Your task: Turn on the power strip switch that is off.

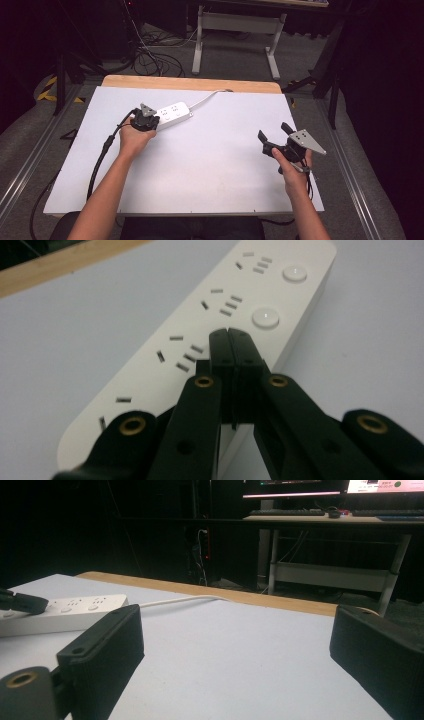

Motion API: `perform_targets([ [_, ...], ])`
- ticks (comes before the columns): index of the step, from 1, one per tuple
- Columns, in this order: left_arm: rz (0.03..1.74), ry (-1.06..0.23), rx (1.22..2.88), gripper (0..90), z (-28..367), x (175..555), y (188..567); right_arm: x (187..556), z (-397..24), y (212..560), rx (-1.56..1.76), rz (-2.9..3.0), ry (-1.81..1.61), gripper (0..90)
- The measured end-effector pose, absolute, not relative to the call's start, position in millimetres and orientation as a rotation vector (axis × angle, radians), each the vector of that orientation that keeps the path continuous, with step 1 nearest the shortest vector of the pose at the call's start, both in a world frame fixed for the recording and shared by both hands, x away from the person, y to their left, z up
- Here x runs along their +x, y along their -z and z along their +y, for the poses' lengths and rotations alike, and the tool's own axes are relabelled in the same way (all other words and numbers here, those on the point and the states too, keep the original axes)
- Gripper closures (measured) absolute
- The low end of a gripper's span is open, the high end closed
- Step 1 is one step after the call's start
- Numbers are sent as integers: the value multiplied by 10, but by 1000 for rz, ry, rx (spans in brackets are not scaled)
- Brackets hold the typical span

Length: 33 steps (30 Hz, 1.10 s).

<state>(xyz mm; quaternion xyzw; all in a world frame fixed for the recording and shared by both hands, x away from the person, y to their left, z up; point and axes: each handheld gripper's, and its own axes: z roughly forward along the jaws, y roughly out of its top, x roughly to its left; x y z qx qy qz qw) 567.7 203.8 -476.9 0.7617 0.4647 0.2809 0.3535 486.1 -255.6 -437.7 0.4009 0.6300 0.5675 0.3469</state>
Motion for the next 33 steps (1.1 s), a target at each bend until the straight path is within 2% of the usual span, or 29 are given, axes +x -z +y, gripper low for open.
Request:
perform_targets([
  [33, 1217, -671, 1939, 900, 2083, 5699, 4767, 4832, -2528, 4361, 1028, 1635, -1466, 79],
])
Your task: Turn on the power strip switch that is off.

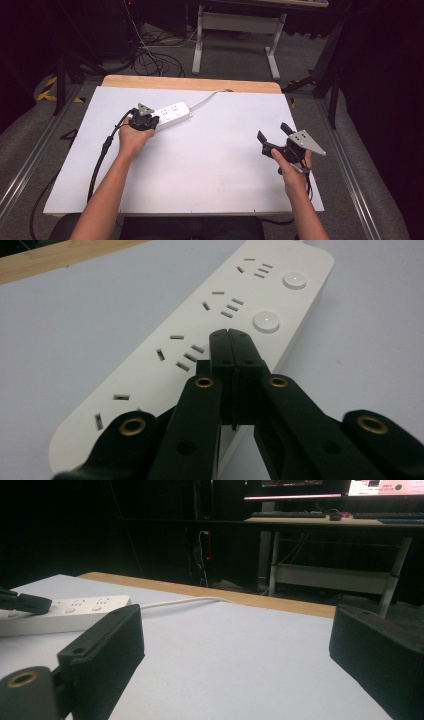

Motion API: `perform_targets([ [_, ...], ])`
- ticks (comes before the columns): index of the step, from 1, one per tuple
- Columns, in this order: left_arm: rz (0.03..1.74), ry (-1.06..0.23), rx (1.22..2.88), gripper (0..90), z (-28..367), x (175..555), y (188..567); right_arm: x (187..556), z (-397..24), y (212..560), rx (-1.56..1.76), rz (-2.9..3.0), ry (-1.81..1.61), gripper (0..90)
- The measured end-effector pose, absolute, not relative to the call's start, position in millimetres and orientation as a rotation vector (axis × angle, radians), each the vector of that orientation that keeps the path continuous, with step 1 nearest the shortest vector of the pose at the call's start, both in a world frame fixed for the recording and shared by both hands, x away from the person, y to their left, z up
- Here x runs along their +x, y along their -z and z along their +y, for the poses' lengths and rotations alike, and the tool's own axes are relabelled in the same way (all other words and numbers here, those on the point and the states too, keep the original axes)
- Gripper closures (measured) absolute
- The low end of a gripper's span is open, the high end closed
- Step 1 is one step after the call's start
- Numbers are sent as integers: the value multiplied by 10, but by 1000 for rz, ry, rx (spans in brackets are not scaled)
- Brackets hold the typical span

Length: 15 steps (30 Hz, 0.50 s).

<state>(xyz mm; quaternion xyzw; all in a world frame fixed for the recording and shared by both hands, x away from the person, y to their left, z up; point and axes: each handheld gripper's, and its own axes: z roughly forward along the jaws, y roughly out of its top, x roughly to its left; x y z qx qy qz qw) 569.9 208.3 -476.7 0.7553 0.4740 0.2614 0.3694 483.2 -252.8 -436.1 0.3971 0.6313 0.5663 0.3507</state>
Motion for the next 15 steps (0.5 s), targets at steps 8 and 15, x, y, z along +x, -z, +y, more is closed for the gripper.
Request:
perform_targets([
  [8, 1212, -692, 1955, 900, 2071, 5700, 4756, 4839, -2529, 4363, 1034, 1633, -1472, 80],
  [15, 1226, -681, 1965, 900, 2061, 5716, 4731, 4855, -2536, 4369, 1036, 1637, -1467, 79],
])
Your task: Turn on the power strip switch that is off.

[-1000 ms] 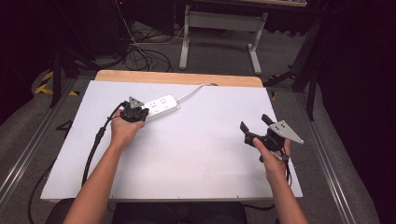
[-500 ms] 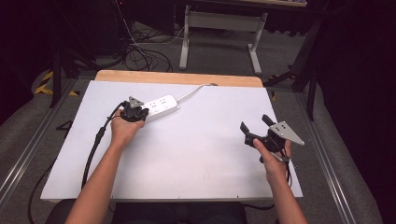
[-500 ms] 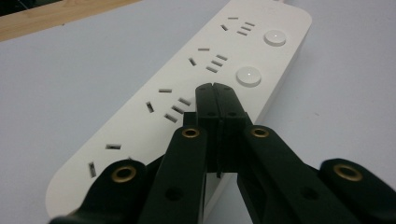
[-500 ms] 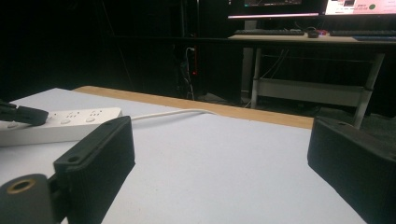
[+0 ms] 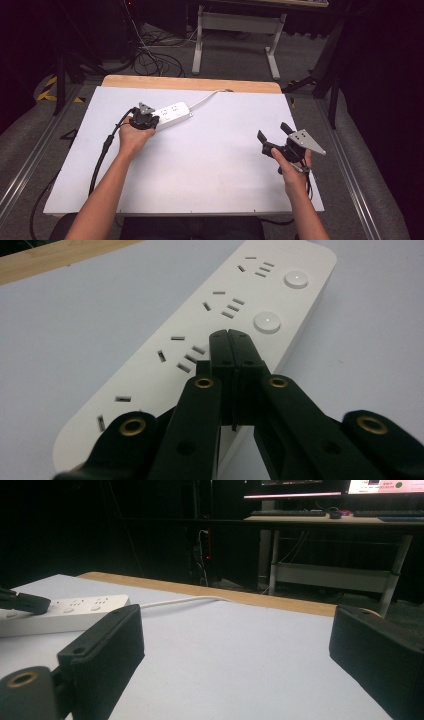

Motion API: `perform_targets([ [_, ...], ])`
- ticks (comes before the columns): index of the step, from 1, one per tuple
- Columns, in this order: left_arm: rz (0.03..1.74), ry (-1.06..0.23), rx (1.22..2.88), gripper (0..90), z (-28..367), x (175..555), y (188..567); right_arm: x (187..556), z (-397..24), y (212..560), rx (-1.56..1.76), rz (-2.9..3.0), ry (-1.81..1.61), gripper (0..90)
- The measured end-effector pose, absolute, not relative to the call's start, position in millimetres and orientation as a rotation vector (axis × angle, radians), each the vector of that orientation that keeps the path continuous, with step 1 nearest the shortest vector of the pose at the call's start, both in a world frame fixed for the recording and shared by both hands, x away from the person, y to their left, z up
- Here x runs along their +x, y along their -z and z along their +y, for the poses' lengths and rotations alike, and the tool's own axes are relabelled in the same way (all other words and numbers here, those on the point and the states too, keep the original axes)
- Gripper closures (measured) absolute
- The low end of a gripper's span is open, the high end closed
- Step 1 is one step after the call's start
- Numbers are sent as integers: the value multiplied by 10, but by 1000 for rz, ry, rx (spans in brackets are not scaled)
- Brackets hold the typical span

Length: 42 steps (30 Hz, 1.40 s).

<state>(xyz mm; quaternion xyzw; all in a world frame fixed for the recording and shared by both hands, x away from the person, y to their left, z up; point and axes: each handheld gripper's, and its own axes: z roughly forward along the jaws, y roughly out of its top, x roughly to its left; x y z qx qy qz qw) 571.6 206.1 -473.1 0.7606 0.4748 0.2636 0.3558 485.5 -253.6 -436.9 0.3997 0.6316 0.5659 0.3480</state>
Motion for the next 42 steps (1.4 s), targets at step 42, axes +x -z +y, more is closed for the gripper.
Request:
perform_targets([
  [42, 1129, -872, 1588, 900, 2492, 5006, 4220, 4871, -2570, 4368, 1040, 1629, -1472, 79],
])
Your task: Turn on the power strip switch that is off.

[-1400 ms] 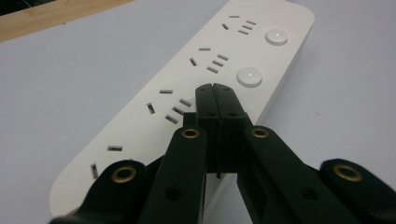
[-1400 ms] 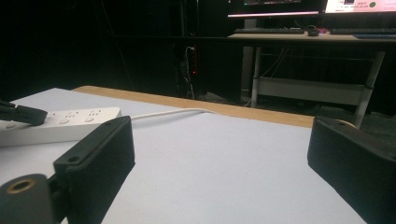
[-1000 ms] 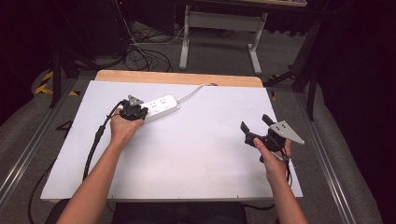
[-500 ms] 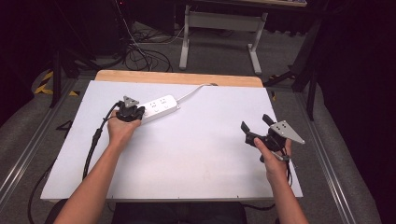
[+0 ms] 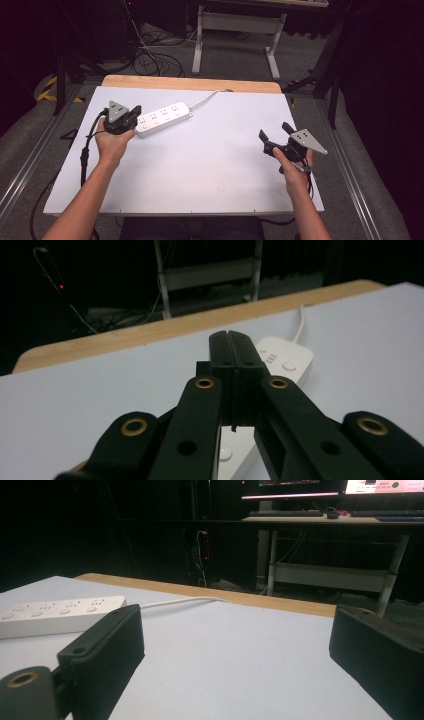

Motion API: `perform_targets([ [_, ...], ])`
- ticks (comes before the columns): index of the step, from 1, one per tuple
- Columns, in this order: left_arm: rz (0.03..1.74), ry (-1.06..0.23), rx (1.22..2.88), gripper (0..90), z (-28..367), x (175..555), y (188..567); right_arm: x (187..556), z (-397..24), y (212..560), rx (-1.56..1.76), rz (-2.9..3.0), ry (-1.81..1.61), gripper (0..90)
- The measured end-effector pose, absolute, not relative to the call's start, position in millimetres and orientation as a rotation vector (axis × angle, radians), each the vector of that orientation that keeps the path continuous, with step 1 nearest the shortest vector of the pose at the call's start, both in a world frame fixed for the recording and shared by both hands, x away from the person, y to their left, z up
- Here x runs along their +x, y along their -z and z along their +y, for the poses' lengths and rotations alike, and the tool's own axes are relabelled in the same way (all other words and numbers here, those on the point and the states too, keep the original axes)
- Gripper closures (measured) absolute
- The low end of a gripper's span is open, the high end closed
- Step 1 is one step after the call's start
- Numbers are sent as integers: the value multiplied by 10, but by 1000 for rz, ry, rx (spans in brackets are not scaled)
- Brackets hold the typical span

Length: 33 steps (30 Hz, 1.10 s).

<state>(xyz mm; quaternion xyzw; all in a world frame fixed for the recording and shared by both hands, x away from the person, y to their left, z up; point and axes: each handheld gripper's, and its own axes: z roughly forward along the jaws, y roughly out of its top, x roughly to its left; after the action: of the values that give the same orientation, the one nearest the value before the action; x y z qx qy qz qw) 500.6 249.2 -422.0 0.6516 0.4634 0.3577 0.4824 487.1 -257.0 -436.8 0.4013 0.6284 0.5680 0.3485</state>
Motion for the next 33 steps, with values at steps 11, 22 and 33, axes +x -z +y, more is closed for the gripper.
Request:
perform_targets([
  [11, 1111, -954, 1458, 900, 2761, 4422, 4072, 4859, -2508, 4363, 1025, 1641, -1467, 80],
  [22, 1119, -987, 1450, 900, 2796, 4378, 4094, 4869, -2510, 4366, 1026, 1642, -1465, 80],
  [33, 1110, -990, 1409, 751, 2829, 4353, 4082, 4867, -2507, 4368, 1027, 1645, -1462, 80],
])
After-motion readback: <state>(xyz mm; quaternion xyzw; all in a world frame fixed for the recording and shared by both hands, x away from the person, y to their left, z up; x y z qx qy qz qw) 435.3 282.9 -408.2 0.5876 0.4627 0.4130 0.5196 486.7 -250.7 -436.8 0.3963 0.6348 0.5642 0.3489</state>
